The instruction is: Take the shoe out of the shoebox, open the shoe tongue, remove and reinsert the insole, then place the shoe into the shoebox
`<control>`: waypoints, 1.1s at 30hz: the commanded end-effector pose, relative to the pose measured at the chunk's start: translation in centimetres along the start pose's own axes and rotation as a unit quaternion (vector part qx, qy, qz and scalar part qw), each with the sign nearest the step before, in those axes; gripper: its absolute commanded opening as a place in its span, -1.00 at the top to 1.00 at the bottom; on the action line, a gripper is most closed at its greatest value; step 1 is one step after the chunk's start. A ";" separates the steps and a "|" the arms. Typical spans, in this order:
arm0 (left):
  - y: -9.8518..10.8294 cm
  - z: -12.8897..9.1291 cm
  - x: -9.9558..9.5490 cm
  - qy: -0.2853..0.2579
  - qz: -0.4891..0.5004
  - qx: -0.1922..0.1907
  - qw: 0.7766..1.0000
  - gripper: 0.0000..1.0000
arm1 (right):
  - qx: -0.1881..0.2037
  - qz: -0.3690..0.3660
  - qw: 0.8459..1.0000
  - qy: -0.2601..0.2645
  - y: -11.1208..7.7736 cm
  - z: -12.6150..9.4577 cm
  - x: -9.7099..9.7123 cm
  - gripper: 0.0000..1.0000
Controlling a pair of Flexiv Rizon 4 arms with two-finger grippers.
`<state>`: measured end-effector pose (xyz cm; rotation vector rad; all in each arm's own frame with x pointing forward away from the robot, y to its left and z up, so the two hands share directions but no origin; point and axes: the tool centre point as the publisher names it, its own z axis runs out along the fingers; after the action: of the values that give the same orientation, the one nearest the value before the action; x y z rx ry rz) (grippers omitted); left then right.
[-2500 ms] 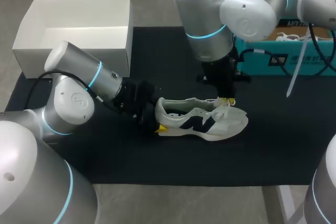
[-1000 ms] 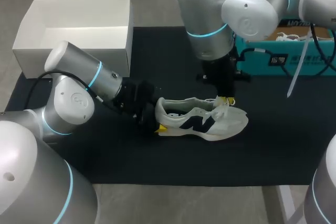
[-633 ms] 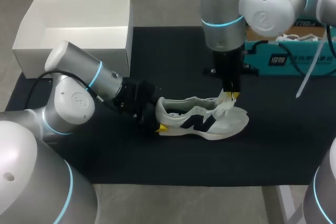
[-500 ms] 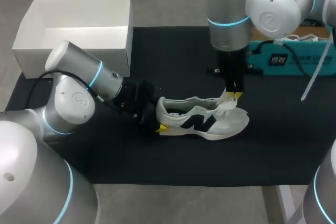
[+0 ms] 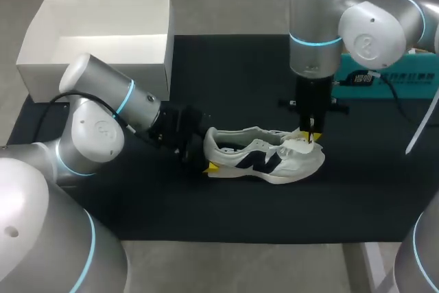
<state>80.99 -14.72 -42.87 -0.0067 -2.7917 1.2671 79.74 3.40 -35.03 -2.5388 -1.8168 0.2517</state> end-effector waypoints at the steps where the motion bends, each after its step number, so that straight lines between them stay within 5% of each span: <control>1: 0.2 -0.1 0.0 0.000 0.000 0.000 1.000 1.00 | 0.004 0.003 1.000 0.013 0.3 1.0 -0.2 0.00; 4: 0.2 -0.1 0.0 0.000 0.000 0.000 1.000 1.00 | 0.006 0.008 1.000 0.012 0.4 1.4 -0.3 -0.86; 7: 0.2 -0.1 0.0 0.000 0.000 0.000 1.000 1.00 | 0.007 0.011 1.000 0.010 0.5 1.7 -0.4 -1.00; 16: 0.2 -0.1 0.0 0.000 0.000 0.000 1.000 1.00 | 0.007 0.030 1.000 -0.001 0.2 1.5 -0.7 -1.00; 33: 0.2 -0.1 0.0 0.000 0.000 0.000 1.000 1.00 | -0.068 0.020 0.997 0.008 -1.1 -5.0 -1.0 -1.00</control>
<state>80.99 -14.63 -42.92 -0.0062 -2.7922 1.2669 79.88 3.54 -31.27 -2.6358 -1.8172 0.1524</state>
